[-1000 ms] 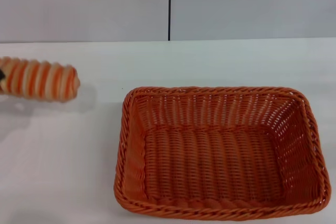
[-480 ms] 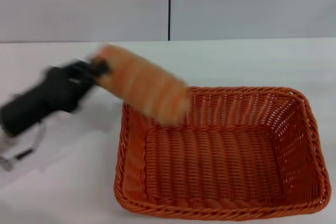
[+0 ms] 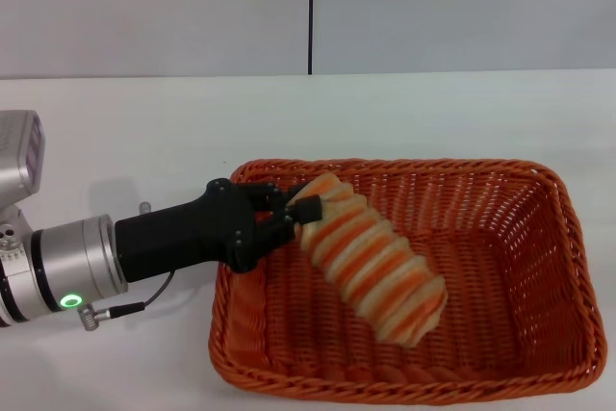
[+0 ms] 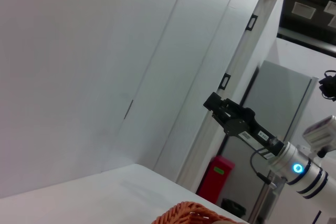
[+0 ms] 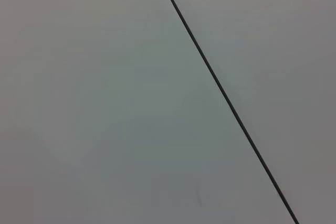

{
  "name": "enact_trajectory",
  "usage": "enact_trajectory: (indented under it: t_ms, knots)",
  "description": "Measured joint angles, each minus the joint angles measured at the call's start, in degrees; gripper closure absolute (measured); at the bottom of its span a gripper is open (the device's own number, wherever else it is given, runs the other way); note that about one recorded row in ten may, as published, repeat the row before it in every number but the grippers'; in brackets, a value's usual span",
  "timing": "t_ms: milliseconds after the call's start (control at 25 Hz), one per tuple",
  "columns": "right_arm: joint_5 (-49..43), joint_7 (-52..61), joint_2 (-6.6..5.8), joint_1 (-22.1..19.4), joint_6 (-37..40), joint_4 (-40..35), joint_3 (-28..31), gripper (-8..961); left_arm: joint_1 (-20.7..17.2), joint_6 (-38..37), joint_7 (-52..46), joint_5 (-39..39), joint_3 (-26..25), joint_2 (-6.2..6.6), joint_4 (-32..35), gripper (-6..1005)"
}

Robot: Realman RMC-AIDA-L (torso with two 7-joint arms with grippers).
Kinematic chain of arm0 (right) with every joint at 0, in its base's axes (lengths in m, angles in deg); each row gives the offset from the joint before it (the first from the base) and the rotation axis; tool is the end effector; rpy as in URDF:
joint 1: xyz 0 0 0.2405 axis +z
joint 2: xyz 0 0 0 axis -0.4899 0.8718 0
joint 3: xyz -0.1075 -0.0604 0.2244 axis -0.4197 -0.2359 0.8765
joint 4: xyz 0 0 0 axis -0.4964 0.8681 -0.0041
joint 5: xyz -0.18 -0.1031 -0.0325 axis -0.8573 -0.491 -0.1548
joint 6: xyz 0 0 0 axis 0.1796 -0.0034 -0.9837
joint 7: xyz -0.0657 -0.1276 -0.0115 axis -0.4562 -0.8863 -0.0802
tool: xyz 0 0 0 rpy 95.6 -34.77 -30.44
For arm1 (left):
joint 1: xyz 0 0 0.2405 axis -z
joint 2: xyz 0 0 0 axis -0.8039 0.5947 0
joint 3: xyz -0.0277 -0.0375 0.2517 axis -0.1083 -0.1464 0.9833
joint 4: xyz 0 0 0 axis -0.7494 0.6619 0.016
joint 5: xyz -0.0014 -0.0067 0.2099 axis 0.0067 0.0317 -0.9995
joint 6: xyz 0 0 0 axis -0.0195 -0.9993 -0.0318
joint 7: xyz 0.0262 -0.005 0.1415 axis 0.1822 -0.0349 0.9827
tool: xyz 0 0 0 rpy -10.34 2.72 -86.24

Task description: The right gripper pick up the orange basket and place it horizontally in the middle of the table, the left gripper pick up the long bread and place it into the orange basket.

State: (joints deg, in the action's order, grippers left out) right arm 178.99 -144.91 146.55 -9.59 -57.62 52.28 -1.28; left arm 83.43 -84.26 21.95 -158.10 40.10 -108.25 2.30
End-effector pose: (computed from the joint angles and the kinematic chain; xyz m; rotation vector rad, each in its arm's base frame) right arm 0.3584 0.2823 0.0936 -1.4921 0.7051 1.2451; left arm -0.2597 0.2736 -0.0530 -2.6806 -0.7592 -1.1623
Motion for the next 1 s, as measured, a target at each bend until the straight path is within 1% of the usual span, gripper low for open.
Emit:
enact_trajectory:
  t_ms: [520, 680, 840, 880, 920, 960, 1000]
  knots:
    - [0.00, 0.02, 0.23, 0.31, 0.09, 0.00, 0.00, 679, -0.38, 0.14, -0.31, 0.21, -0.15, 0.09, -0.12, 708]
    - [0.00, 0.03, 0.30, 0.38, 0.10, 0.01, 0.00, 679, -0.73, -0.11, -0.18, 0.40, -1.68, 0.20, -0.15, 601]
    - [0.22, 0.03, 0.30, 0.39, 0.10, 0.00, 0.09, 679, -0.73, -0.11, -0.18, 0.40, -1.68, 0.20, -0.15, 495]
    - [0.22, 0.03, 0.30, 0.39, 0.10, 0.00, 0.09, 679, -1.22, -0.18, -0.04, 0.45, -3.45, 0.27, -0.15, 468]
    - [0.46, 0.03, 0.30, 0.41, 0.08, 0.01, 0.10, 679, -1.22, -0.18, -0.04, 0.45, -3.45, 0.27, -0.15, 352]
    - [0.71, 0.00, 0.33, 0.44, 0.08, 0.01, 0.10, 679, -3.30, -1.66, 2.28, 1.27, -11.09, 0.48, 0.22, 236]
    - [0.92, -0.03, 0.35, 0.44, 0.07, 0.01, 0.10, 679, -4.19, -2.11, 4.30, 2.17, -13.84, 0.49, -0.01, 219]
